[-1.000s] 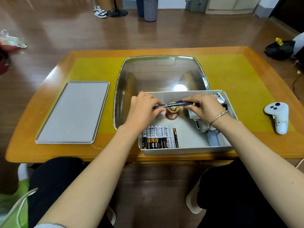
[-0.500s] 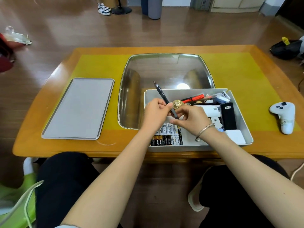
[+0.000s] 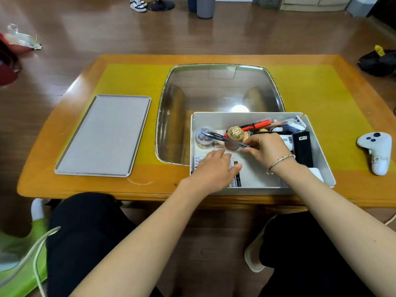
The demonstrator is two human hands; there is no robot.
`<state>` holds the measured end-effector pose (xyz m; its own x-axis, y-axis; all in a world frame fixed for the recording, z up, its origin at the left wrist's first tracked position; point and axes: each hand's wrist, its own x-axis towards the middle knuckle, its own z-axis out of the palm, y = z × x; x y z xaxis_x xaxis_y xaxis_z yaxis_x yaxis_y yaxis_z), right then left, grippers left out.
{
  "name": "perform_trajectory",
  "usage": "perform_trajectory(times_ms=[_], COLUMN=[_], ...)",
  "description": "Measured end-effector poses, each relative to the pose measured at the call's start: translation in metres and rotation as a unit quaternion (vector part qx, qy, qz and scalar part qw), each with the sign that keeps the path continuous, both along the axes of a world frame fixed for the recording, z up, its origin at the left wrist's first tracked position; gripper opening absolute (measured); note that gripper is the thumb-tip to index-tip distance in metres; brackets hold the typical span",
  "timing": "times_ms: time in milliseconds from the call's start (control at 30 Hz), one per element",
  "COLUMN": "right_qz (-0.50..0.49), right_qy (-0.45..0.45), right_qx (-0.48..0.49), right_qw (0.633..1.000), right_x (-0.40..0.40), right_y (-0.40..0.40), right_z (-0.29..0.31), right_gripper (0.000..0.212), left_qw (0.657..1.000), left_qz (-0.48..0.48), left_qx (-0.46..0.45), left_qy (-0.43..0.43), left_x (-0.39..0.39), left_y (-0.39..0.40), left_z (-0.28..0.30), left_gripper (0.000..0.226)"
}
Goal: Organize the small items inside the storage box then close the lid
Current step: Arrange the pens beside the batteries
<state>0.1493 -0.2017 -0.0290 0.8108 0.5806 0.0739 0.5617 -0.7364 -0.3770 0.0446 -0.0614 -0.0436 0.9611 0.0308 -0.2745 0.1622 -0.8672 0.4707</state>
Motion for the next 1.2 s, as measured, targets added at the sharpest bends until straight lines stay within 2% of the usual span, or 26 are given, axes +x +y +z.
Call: perform_trajectory(times_ms=[267,567,833,1200], right_qz=[0.008,0.036,0.027,0.032], right_qy=[-0.024,-0.031,-0.015,-0.009], right_qx=[-0.076,-0.146,-0.212,-0.236], right_qw=[0.997,0.988,0.977,0.971], right_x=[0.003,-0.003,-0.01,-0.007], right_y=[0.006,0.016,0.037,0.038], right_z=[0.001,-0.002,-0.018,-0.027], right_gripper=[0.014,0.018,0.026,0.03], left_qw=[0.983,0.977,0.987,0.989], left_qz=[0.054,0.032,0.022,0.019], left_qx=[0.122,0.097,0.104,0.093], left_qy=[0.128,0.185,0.123,0.117], left_x=[0.014,0.001,-0.01,-0.008], left_y=[-0.003,-0.001,-0.006,-0.003], left_z=[-0.006,0.005,0.011,0.003], left_gripper=[0.074,0.072,0.056,0.061])
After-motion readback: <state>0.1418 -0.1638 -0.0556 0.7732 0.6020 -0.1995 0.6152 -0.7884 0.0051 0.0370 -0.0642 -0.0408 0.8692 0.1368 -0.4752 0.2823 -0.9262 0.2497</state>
